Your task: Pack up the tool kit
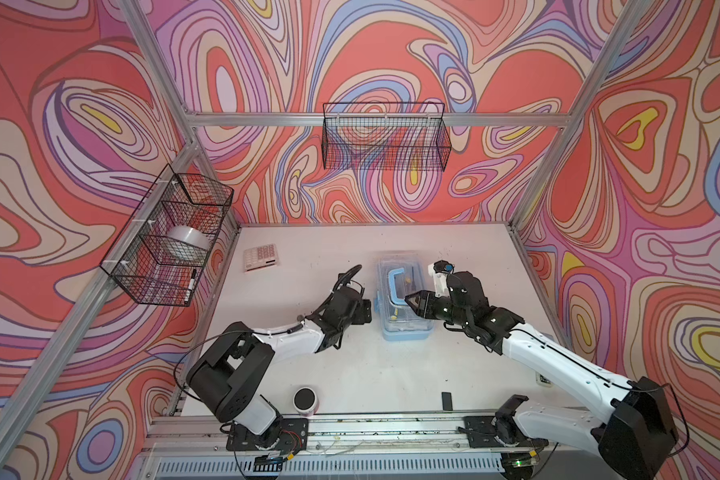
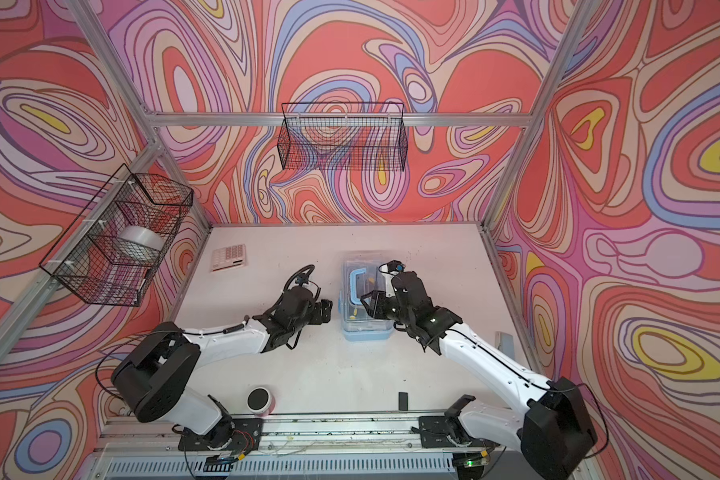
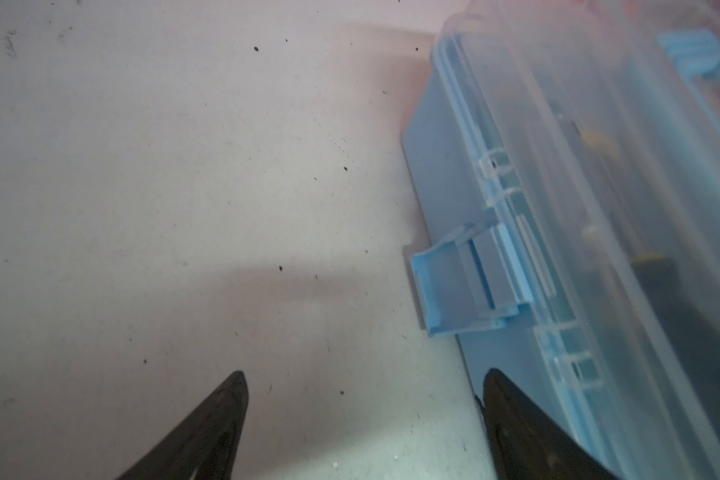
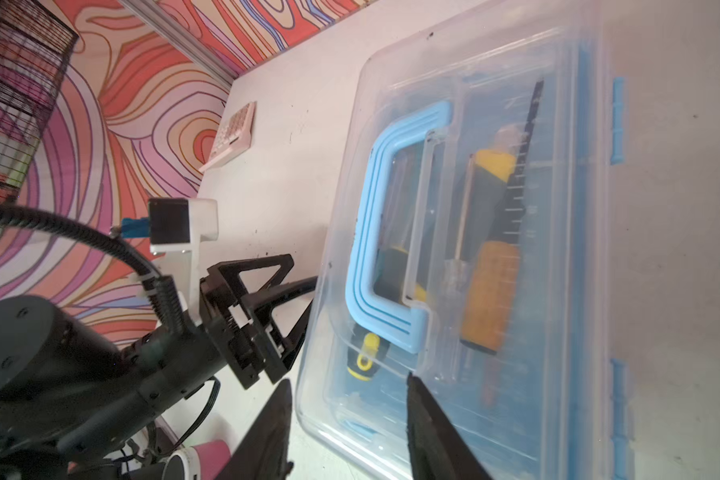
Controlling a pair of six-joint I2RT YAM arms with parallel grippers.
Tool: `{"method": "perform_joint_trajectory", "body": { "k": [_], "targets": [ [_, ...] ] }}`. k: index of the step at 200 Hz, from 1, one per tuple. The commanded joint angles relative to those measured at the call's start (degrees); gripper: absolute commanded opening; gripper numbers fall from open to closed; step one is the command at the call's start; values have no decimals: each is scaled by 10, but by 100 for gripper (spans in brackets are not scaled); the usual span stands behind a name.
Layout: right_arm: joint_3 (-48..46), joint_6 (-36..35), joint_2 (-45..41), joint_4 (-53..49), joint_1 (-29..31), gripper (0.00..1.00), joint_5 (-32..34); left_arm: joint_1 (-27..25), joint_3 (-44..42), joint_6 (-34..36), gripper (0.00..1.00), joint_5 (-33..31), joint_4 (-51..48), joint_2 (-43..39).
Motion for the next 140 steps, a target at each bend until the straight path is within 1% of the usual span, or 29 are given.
{"method": "perform_joint_trajectory", "body": {
  "k": [1,22,44,49,64,108,140],
  "targets": [
    [-6,-8,6,42,0,46,7,-24,-30,25,89,-59,139,-3],
    [-2,-11,22,43,0,44,7,-31,-42,27,89,-65,170,23],
    [2,-12,36,40,0,43,9,-33,-54,46,88,-51,248,52],
    [3,-12,38,39,0,43,12,-35,-76,51,87,-49,266,59],
    [9,-14,45,34,0,43,15,-38,-82,61,87,-45,299,78],
    [9,-11,51,38,0,43,19,-39,-88,64,85,-26,343,117],
    [6,-9,52,41,0,42,21,-42,-87,64,85,-29,360,132]
  ]
}}
